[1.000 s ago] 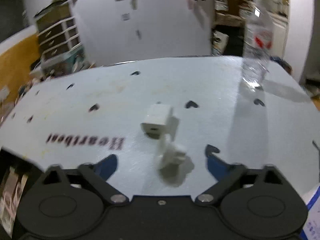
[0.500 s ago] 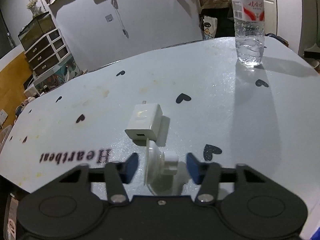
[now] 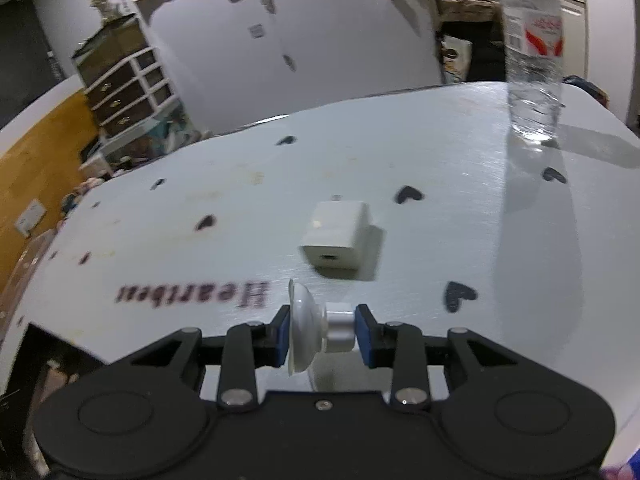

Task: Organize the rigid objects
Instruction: 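Carry the white suction hook into the black box and release it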

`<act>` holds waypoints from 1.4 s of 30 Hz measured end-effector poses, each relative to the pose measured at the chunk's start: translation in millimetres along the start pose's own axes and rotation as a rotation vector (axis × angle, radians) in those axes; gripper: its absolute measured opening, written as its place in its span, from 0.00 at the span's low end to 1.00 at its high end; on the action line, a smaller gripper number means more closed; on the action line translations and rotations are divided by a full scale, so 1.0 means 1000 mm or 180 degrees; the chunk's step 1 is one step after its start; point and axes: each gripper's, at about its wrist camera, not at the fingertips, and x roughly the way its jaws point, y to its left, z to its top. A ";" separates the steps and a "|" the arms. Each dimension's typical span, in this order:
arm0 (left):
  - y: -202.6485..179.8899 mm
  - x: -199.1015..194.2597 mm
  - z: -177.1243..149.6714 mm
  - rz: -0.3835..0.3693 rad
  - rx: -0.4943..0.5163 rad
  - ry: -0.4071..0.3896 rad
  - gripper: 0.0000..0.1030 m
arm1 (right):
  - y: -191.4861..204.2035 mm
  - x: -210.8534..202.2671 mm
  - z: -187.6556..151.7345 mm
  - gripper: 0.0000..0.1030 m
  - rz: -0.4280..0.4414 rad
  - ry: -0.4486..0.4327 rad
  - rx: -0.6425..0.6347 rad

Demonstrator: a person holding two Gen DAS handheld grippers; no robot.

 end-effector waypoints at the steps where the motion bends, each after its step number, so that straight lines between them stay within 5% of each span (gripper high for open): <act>1: 0.000 0.000 0.000 0.0001 0.0001 -0.0001 0.04 | 0.004 -0.004 -0.001 0.33 0.0049 -0.0007 -0.0029; 12: 0.000 0.000 0.000 -0.0004 0.0000 -0.0001 0.04 | 0.092 -0.047 -0.016 0.33 0.0858 0.0054 -0.0769; 22: 0.002 -0.002 0.000 -0.0022 -0.0022 -0.0018 0.04 | 0.170 -0.058 -0.048 0.33 0.1502 0.0503 -0.1591; 32: 0.001 -0.002 -0.001 -0.0029 -0.0020 -0.0024 0.04 | 0.213 -0.049 -0.084 0.33 0.1535 0.0892 -0.2261; 42: 0.001 -0.002 -0.001 -0.0046 -0.0033 -0.0029 0.04 | 0.232 -0.044 -0.089 0.35 0.1500 0.0908 -0.2481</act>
